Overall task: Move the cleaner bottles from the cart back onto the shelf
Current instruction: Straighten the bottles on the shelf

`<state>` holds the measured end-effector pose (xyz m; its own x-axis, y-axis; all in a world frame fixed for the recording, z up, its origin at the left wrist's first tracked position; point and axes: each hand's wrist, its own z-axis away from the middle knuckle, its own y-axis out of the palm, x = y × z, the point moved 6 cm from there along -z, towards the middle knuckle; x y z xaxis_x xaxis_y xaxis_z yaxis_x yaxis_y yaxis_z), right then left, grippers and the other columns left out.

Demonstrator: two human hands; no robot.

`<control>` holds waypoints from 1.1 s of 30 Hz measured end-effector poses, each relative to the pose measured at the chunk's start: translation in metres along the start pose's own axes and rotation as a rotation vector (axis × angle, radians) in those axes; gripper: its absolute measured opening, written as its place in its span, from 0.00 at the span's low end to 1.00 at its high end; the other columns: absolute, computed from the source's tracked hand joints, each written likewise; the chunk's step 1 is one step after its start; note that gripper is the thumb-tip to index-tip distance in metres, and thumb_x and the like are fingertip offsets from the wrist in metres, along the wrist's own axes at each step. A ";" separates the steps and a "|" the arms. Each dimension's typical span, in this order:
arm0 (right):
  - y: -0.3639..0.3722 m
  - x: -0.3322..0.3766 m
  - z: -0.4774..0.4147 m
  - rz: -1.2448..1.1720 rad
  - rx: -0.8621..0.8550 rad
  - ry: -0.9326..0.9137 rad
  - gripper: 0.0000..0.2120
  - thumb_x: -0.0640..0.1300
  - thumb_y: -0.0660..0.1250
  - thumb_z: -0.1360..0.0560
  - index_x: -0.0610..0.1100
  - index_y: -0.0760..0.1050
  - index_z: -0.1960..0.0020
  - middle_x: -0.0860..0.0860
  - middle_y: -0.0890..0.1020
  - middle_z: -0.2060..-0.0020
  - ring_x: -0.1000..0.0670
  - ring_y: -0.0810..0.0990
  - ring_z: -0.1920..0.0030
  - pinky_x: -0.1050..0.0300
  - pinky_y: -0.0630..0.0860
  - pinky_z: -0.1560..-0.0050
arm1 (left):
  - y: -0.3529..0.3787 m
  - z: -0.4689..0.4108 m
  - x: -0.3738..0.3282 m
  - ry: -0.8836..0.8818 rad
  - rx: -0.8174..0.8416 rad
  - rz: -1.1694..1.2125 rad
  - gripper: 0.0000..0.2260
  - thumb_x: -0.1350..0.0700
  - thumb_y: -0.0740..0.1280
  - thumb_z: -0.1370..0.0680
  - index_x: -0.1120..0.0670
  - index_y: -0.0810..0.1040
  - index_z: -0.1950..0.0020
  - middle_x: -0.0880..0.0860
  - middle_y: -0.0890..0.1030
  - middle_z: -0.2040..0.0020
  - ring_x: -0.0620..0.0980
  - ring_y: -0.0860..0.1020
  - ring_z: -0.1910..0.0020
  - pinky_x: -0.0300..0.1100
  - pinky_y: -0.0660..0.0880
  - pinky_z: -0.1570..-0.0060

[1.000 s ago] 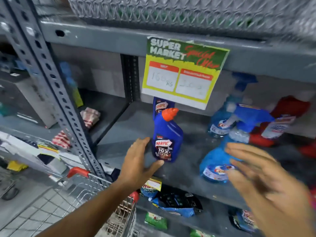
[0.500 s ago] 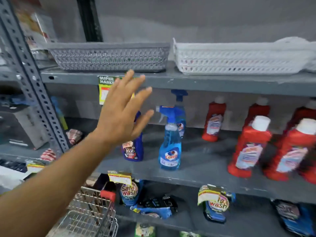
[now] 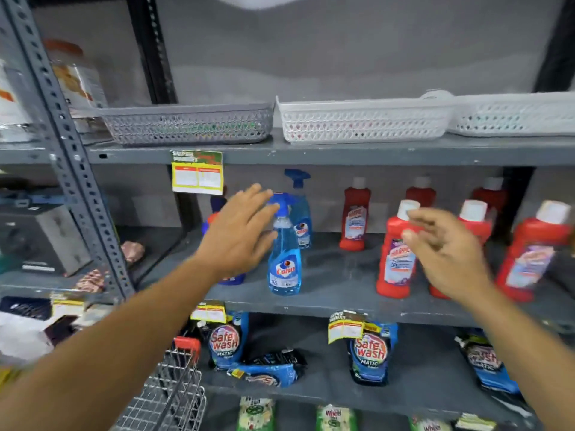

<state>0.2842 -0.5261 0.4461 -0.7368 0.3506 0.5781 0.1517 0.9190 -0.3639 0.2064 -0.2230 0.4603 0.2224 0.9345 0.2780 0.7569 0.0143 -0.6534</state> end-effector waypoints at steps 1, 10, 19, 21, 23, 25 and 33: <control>-0.006 -0.024 0.005 0.134 -0.062 0.071 0.17 0.45 0.64 0.31 0.52 0.76 0.42 0.44 0.79 0.43 0.47 0.76 0.42 0.54 0.70 0.36 | 0.015 0.001 -0.015 -0.026 0.024 0.057 0.21 0.50 0.64 0.24 0.60 0.72 0.35 0.63 0.74 0.34 0.63 0.69 0.31 0.60 0.69 0.34; -0.051 -0.179 0.029 0.376 -0.357 0.603 0.20 0.33 0.68 0.36 0.39 0.73 0.44 0.37 0.80 0.49 0.36 0.76 0.47 0.48 0.72 0.46 | 0.181 -0.047 -0.150 -0.469 0.396 0.901 0.38 0.50 0.69 0.25 0.56 0.51 0.23 0.54 0.57 0.22 0.52 0.55 0.23 0.49 0.55 0.24; -0.035 -0.266 0.036 -0.075 -0.082 0.835 0.52 0.31 0.75 0.37 0.45 0.45 0.24 0.49 0.70 0.35 0.48 0.72 0.38 0.48 0.70 0.39 | 0.307 -0.089 -0.170 -0.789 0.537 1.419 0.34 0.51 0.82 0.47 0.43 0.71 0.46 0.54 0.81 0.41 0.53 0.81 0.44 0.60 0.77 0.41; -0.040 -0.277 0.040 -0.087 -0.051 0.855 0.49 0.31 0.76 0.37 0.45 0.52 0.25 0.47 0.72 0.37 0.46 0.74 0.39 0.48 0.72 0.41 | 0.316 -0.093 -0.175 -0.766 0.539 1.485 0.31 0.56 0.82 0.45 0.46 0.73 0.46 0.55 0.82 0.43 0.54 0.82 0.46 0.60 0.77 0.42; -0.042 -0.286 0.043 -0.072 0.000 0.855 0.46 0.35 0.78 0.39 0.48 0.58 0.28 0.46 0.75 0.37 0.44 0.75 0.40 0.44 0.73 0.39 | 0.319 -0.095 -0.180 -0.752 0.542 1.533 0.31 0.62 0.82 0.42 0.51 0.74 0.43 0.56 0.82 0.44 0.54 0.82 0.46 0.60 0.77 0.42; -0.041 -0.294 0.046 -0.073 0.058 0.854 0.44 0.39 0.79 0.39 0.50 0.61 0.30 0.46 0.76 0.38 0.43 0.76 0.40 0.43 0.73 0.38 | 0.322 -0.094 -0.183 -0.797 0.515 1.575 0.32 0.65 0.81 0.41 0.53 0.72 0.41 0.56 0.82 0.43 0.52 0.82 0.48 0.56 0.79 0.44; -0.061 -0.319 0.036 -0.100 0.273 0.813 0.30 0.36 0.73 0.32 0.45 0.68 0.33 0.48 0.80 0.43 0.50 0.79 0.43 0.55 0.76 0.43 | 0.256 -0.042 -0.231 -0.754 0.007 1.038 0.25 0.45 0.77 0.39 0.37 0.64 0.52 0.43 0.70 0.50 0.44 0.70 0.49 0.36 0.68 0.47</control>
<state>0.4867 -0.7003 0.2578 -0.0216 0.3868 0.9219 -0.1294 0.9133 -0.3862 0.3743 -0.4506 0.2584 0.3003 0.4776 -0.8257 0.4353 -0.8389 -0.3269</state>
